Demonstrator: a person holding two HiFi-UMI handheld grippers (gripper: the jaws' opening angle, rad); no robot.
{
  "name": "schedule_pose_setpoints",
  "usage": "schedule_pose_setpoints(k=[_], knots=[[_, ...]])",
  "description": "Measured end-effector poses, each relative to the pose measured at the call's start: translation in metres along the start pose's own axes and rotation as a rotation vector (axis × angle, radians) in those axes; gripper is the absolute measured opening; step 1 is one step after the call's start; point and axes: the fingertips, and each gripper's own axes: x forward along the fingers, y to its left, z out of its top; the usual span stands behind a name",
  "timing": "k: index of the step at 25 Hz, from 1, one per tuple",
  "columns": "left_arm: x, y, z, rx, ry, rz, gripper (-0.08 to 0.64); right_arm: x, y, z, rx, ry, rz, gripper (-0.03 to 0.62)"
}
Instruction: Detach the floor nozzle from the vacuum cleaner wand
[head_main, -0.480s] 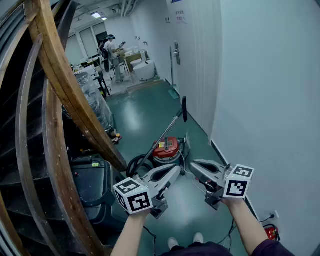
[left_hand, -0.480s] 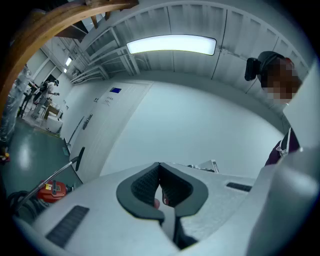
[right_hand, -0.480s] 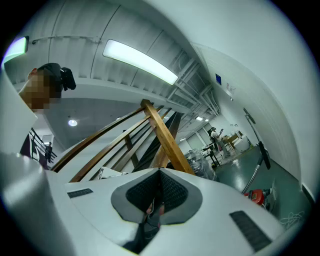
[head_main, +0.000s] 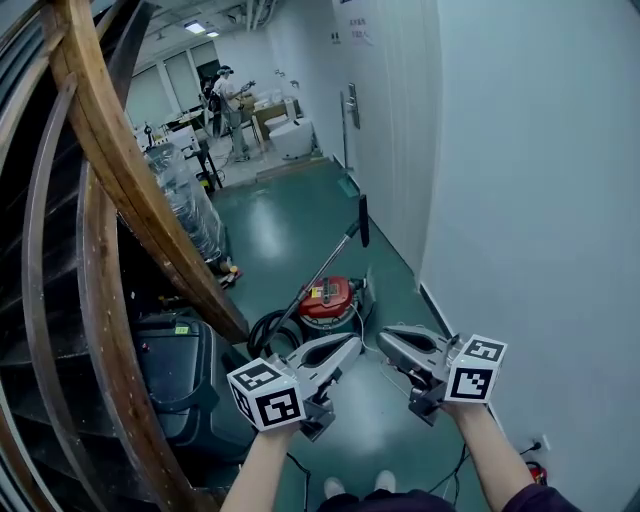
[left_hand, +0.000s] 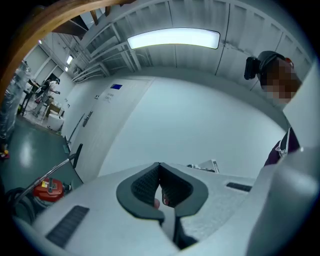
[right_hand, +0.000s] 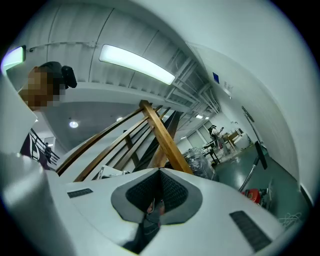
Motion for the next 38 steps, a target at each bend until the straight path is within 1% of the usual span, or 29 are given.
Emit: schedule_pose_setpoints(k=[6, 13, 19, 24, 28, 33, 38], knots=[[0.018, 0.005, -0.004, -0.013, 0.002, 0.016, 0.003, -0.013, -0.021, 0.002, 0.031, 0.002, 0.002, 0.017], [0.033, 0.036, -0.004, -0.025, 0.029, 0.021, 0.003, 0.0, -0.052, 0.003, 0.049, 0.005, -0.005, 0.017], [0.046, 0.082, 0.004, -0.034, 0.048, 0.014, 0.003, 0.026, -0.092, 0.006, 0.068, -0.004, -0.026, 0.017], [0.053, 0.13, 0.018, -0.029, 0.066, 0.012, 0.003, 0.062, -0.126, 0.01, 0.076, -0.003, -0.048, 0.017], [0.054, 0.169, 0.031, -0.015, 0.08, 0.021, 0.003, 0.094, -0.152, 0.013, 0.087, -0.011, -0.081, 0.017], [0.054, 0.213, 0.043, -0.036, 0.093, 0.016, 0.003, 0.134, -0.178, 0.008, 0.091, -0.002, -0.126, 0.017], [0.053, 0.242, 0.052, -0.051, 0.099, -0.006, 0.003, 0.16, -0.194, 0.01, 0.093, -0.011, -0.162, 0.017]])
